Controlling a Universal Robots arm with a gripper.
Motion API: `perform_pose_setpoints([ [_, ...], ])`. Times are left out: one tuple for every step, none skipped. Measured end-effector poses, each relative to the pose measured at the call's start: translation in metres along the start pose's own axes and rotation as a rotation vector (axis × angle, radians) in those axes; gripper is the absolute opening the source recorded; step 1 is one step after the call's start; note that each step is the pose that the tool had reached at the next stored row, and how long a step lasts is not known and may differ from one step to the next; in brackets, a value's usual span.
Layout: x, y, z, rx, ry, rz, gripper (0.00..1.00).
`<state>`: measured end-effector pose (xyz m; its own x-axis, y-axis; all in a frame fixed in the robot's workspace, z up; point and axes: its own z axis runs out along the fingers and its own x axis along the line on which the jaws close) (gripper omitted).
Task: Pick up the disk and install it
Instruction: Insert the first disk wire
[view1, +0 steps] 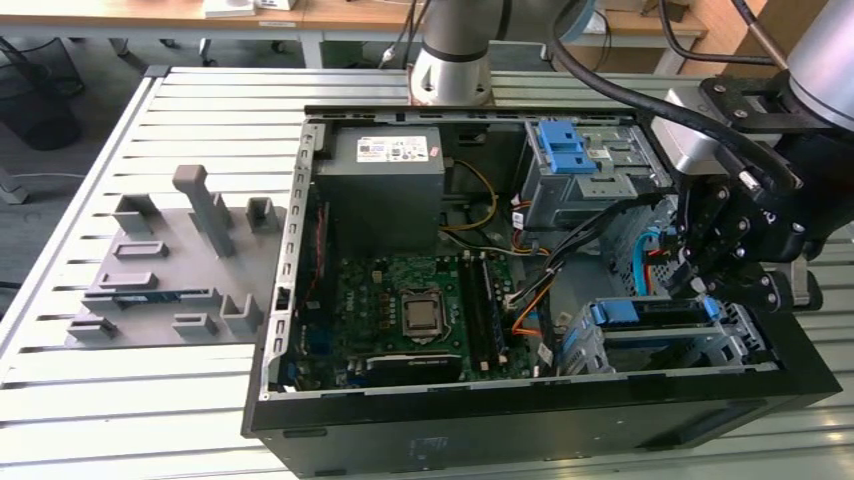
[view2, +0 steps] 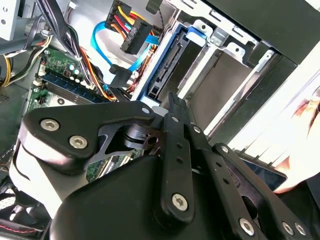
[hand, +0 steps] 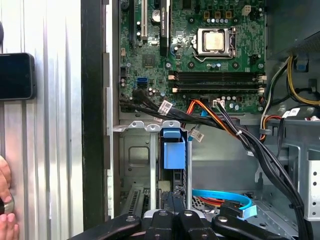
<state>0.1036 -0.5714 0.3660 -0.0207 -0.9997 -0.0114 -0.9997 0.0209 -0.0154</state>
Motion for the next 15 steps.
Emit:
perform_pose_setpoints([
  [0.0000, -0.0006, -0.0001, 0.0000, 0.0001, 0.000, 0.11],
  [0.0000, -0.0015, -0.0002, -0.0001, 0.0003, 0.000, 0.11],
  [0.0000, -0.0027, 0.0000, 0.0000, 0.0002, 0.000, 0.11],
  [-0.0001, -0.0045, 0.0001, 0.0000, 0.0000, 0.000, 0.11],
  [-0.0001, -0.0064, 0.0001, 0.0000, 0.0000, 0.000, 0.11],
  [-0.0002, -0.0088, 0.0001, 0.0000, 0.0000, 0.000, 0.11],
  [-0.0002, -0.0118, 0.0002, 0.0000, 0.0000, 0.000, 0.11],
  [-0.0003, -0.0143, 0.0003, 0.0000, -0.0001, 0.000, 0.11],
  [-0.0004, -0.0167, 0.0003, 0.0000, 0.0000, 0.000, 0.11],
  [-0.0004, -0.0190, 0.0003, 0.0000, 0.0001, 0.000, 0.11],
  [-0.0005, -0.0213, 0.0004, 0.0000, 0.0000, 0.000, 0.11],
  [-0.0007, -0.0232, 0.0004, 0.0000, 0.0000, 0.000, 0.11],
  [-0.0011, -0.0244, 0.0005, 0.0000, -0.0002, 0.000, 0.11],
  [-0.0016, -0.0248, 0.0004, 0.0000, -0.0001, 0.000, 0.11],
  [-0.0026, -0.0249, 0.0004, 0.0000, 0.0003, 0.000, 0.11],
])
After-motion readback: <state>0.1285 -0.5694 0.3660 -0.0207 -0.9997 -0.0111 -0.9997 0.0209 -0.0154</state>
